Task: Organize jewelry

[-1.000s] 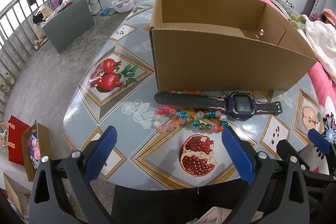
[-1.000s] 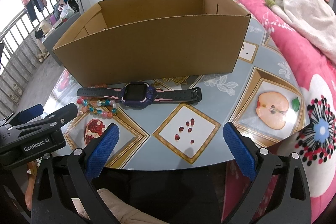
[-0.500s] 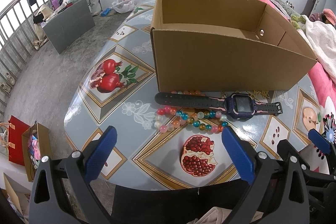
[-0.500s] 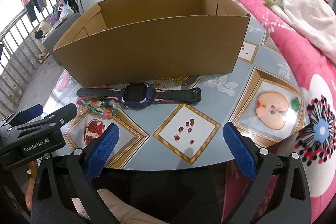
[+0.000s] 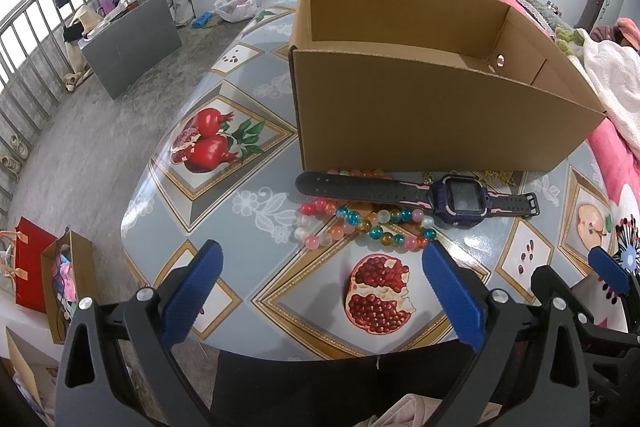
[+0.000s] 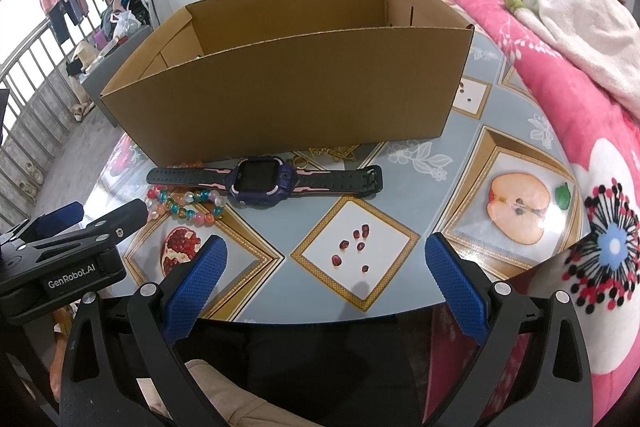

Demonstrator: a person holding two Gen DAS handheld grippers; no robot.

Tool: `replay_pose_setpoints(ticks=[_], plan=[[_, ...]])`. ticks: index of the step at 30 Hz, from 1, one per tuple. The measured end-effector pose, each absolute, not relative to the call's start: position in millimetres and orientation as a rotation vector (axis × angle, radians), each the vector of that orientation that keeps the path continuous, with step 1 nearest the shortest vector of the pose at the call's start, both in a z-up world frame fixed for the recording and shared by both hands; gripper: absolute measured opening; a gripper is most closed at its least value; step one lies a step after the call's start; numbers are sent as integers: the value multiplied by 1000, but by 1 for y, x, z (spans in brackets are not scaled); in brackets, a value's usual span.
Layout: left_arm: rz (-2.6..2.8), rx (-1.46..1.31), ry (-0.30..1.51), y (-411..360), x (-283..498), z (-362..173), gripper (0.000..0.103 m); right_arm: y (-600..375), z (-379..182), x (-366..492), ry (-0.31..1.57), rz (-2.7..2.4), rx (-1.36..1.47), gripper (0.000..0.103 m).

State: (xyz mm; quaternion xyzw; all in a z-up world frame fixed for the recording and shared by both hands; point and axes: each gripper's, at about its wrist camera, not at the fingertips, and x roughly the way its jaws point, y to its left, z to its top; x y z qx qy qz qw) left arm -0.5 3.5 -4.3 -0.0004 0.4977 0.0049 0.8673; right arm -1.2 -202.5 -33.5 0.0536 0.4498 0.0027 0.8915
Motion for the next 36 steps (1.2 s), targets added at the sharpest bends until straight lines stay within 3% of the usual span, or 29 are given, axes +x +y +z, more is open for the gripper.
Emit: replay_pose_setpoints(ticks=[17, 36], plan=[[0, 24, 1032, 6, 7, -8, 97, -215, -31, 4, 922, 4, 149, 96], [53, -45, 1030, 55, 92, -21, 99, -252, -24, 94, 895, 109, 304, 96]])
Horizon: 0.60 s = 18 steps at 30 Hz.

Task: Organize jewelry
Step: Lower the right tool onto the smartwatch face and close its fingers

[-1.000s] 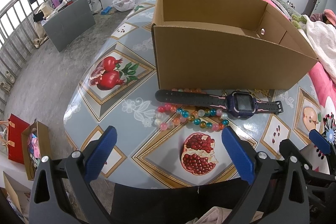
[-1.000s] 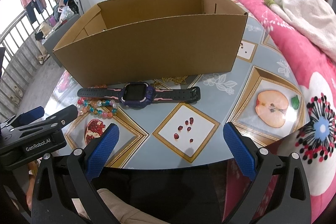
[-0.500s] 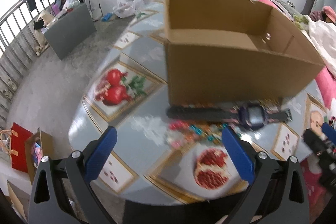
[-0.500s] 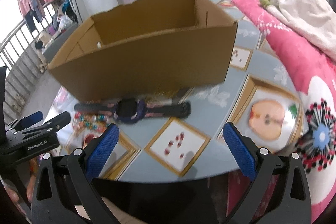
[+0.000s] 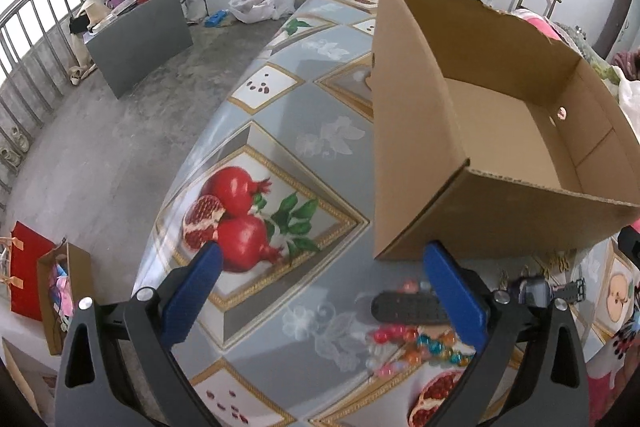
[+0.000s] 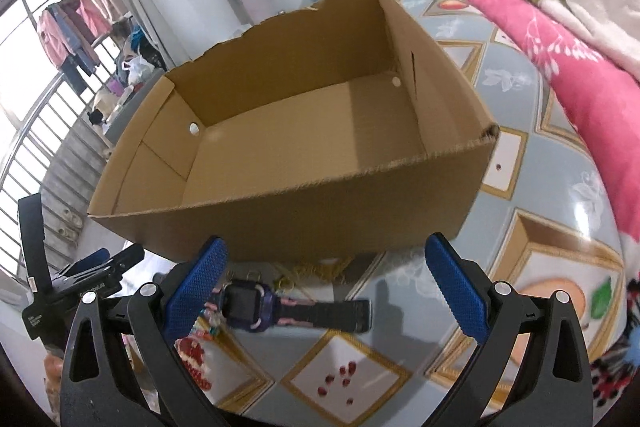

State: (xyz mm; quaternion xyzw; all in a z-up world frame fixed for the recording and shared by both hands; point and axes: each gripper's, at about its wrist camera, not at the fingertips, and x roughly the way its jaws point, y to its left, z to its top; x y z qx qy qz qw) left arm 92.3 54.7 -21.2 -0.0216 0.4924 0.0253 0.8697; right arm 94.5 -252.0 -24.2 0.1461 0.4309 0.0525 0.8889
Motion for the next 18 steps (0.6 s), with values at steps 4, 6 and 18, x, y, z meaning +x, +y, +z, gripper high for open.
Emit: replay_pose_setpoints(ticks=[4, 6, 18], plan=[[49, -55, 1044, 57, 110, -29, 99, -250, -26, 106, 897, 100, 294, 96], [45, -68, 1047, 58, 118, -31, 99, -251, -24, 112, 889, 100, 297, 96], [-70, -262, 940, 95, 106, -32, 99, -267, 3, 81, 750, 148, 232, 96]])
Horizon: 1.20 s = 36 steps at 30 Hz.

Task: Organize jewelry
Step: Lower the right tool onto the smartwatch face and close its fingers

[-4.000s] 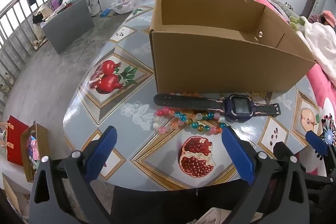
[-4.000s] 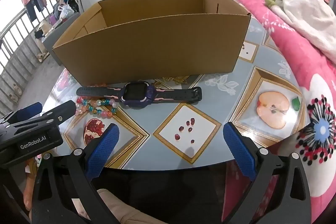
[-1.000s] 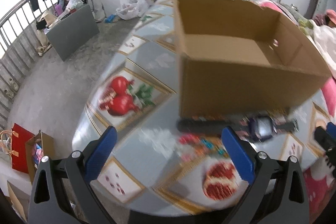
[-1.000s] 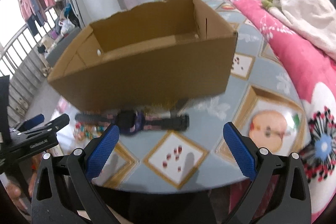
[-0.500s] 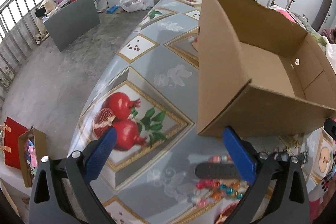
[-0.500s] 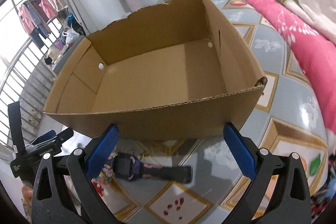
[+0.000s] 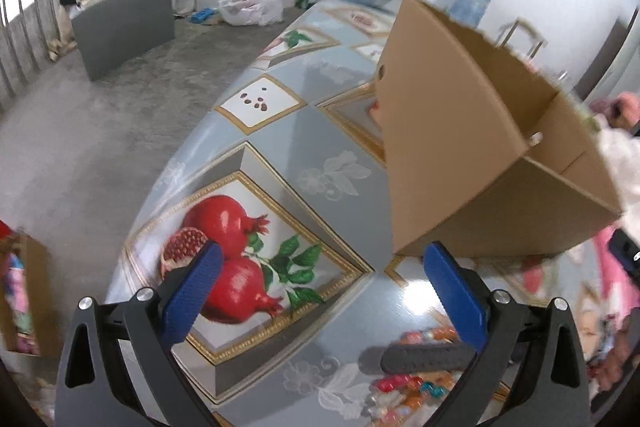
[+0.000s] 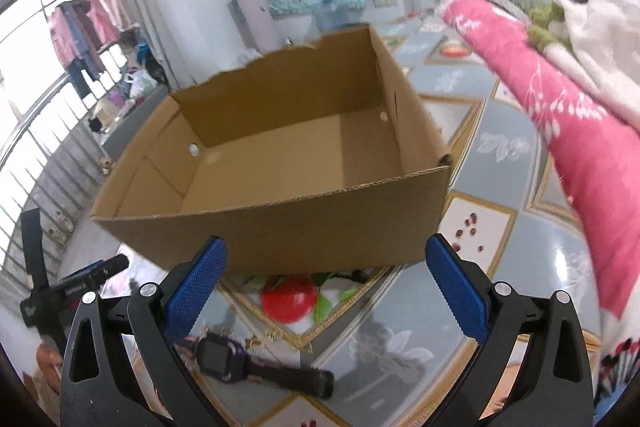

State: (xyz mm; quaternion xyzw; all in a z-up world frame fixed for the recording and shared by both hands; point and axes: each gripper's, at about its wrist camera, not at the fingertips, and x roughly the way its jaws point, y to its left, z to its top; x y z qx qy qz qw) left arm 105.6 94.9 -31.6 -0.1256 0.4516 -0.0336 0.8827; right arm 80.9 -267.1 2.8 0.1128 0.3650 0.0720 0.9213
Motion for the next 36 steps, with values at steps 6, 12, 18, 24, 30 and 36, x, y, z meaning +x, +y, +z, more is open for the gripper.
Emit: replay_pose_setpoints(ticks=[6, 12, 18, 24, 30, 36], plan=[[-135, -359, 906, 106, 78, -39, 99, -238, 1, 46, 790, 346, 82, 96], [-163, -282, 902, 104, 51, -38, 99, -199, -19, 34, 885, 451, -66, 86], [-225, -218, 932, 88, 39, -47, 99, -172, -32, 42, 907, 552, -195, 69], [-278, -48, 841, 62, 27, -39, 96, -152, -46, 56, 957, 627, -374, 56], [-348, 71, 796, 38, 21, -33, 81, -140, -56, 61, 996, 685, -524, 52], [-412, 159, 797, 16, 26, -35, 64, -152, -54, 65, 1021, 734, -450, 48]])
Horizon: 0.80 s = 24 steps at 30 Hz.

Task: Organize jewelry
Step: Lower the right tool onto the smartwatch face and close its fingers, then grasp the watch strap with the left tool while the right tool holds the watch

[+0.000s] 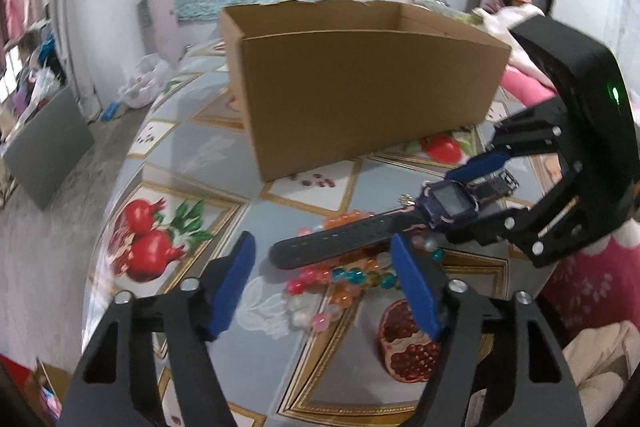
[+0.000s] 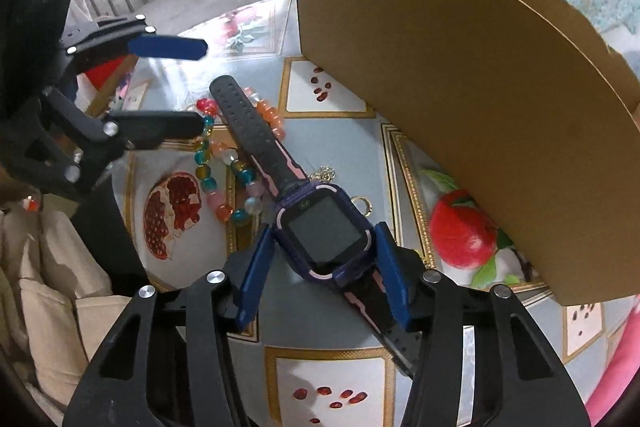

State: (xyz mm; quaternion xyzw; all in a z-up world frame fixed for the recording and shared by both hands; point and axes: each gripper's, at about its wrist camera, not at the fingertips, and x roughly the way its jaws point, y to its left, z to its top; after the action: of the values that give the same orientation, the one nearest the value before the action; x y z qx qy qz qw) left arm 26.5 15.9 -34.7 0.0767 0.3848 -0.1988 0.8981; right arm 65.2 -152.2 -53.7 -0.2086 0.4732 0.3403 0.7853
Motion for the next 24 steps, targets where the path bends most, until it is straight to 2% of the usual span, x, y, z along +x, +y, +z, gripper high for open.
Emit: replay_pose_setpoints(ticks=[9, 16, 20, 24], plan=[[-449, 301, 846, -16, 38, -47, 54, -188, -45, 100, 1105, 836, -224, 48], [-464, 357, 841, -30, 43, -46, 49, -207, -40, 115, 1126, 877, -96, 48], [-453, 387, 844, -36, 48, -46, 39, -208, -41, 112, 1117, 891, -78, 48], [-430, 435, 840, -40, 52, -50, 35, -206, -48, 107, 1102, 902, -46, 48]])
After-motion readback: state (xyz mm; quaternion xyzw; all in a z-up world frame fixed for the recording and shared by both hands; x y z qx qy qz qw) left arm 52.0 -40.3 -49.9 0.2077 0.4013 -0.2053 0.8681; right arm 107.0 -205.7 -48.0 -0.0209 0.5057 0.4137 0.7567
